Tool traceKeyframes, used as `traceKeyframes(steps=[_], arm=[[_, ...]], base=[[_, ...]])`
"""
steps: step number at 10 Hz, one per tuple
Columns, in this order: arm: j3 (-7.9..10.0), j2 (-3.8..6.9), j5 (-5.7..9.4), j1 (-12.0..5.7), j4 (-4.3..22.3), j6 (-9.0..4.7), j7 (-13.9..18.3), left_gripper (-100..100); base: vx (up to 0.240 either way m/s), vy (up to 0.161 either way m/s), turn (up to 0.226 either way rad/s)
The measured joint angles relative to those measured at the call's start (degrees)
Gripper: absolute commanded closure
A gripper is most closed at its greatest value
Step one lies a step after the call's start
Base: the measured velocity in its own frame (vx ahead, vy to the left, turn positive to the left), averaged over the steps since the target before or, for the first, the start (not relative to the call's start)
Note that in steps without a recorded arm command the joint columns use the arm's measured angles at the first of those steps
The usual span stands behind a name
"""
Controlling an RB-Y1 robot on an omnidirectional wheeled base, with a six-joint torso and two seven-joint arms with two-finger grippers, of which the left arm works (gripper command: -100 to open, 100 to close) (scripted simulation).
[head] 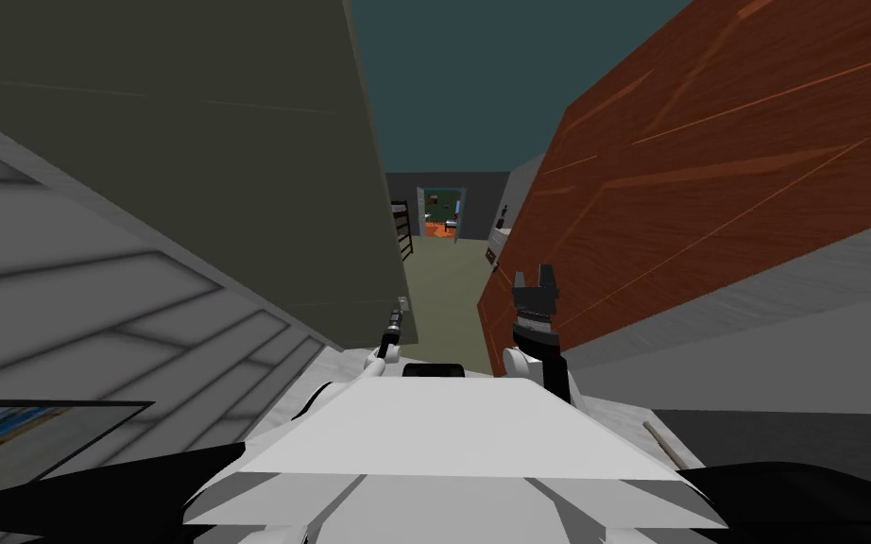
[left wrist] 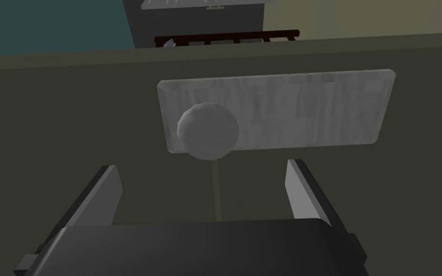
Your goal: Push the door open
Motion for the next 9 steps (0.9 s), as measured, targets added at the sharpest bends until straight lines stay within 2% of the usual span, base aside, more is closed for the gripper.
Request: traceKeyframes(steps=[2, 3, 9], arm=[[0.18, -0.24, 0.11, 0.18, -0.16, -0.13, -0.12, -100], [0.17, -0.29, 0.10, 0.19, -0.21, -0.20, -0.13, 100], [0.13, -0.29, 0.08, 0.27, -0.05, 0.02, -0.15, 100]], base=[[0.149, -0.008, -0.008], [-0.018, -0.003, 0.001], [0.000, -0.003, 0.002]])
